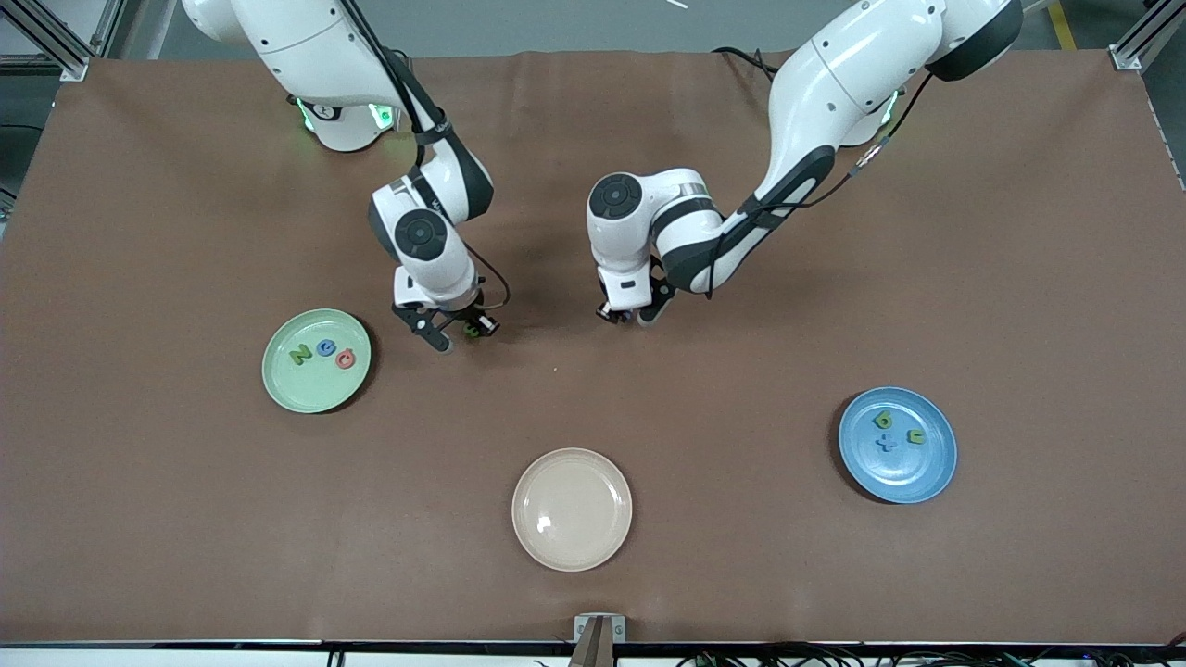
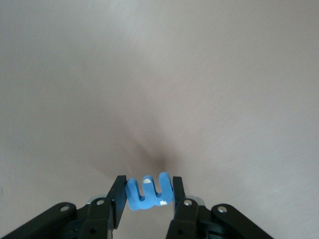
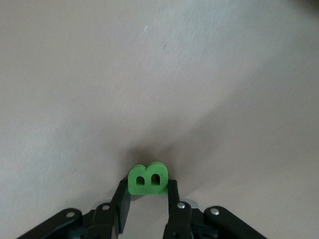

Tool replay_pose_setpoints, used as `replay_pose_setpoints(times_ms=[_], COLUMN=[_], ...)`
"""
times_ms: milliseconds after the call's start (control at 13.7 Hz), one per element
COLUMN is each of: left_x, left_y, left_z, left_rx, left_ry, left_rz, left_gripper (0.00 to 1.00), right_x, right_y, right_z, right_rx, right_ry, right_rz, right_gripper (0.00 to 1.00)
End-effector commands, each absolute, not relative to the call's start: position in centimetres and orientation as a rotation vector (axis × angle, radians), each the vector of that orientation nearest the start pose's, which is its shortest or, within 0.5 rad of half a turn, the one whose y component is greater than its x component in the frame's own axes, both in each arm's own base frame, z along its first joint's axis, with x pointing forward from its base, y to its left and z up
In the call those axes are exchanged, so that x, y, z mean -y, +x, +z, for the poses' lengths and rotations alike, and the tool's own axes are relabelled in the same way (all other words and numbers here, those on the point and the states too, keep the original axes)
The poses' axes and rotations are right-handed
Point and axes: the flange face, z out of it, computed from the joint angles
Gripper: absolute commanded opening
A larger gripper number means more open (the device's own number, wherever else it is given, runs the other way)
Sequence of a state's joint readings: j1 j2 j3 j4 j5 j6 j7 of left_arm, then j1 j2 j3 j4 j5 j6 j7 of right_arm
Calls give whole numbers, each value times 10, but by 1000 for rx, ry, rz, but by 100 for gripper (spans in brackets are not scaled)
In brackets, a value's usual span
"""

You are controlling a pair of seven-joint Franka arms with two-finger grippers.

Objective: Sort upper and lower case letters into plates
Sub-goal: 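Grasp the blue m with the left gripper while the right gripper grasps the B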

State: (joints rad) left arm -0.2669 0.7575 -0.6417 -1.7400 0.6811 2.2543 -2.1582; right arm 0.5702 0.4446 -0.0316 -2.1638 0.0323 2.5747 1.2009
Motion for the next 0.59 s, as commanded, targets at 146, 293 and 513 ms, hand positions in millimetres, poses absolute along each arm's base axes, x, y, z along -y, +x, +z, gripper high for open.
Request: replay_pose_setpoints(times_ms=[146, 293, 513], left_x=[457, 429, 392], left_y=[516, 543, 576], left_z=[250, 255, 264], left_rx=[1238, 1133, 1011], left_ry=[-2876, -2912, -2952], left_rz=[-142, -148, -164], left_gripper=[3, 3, 3], right_x=[-194, -154, -79], right_y=[530, 543, 563], right_z=[248, 250, 250], right_rx=[-935, -849, -728], right_ry=[-3037, -3057, -3075], right_rz=[104, 100, 87], right_gripper=[0, 0, 0])
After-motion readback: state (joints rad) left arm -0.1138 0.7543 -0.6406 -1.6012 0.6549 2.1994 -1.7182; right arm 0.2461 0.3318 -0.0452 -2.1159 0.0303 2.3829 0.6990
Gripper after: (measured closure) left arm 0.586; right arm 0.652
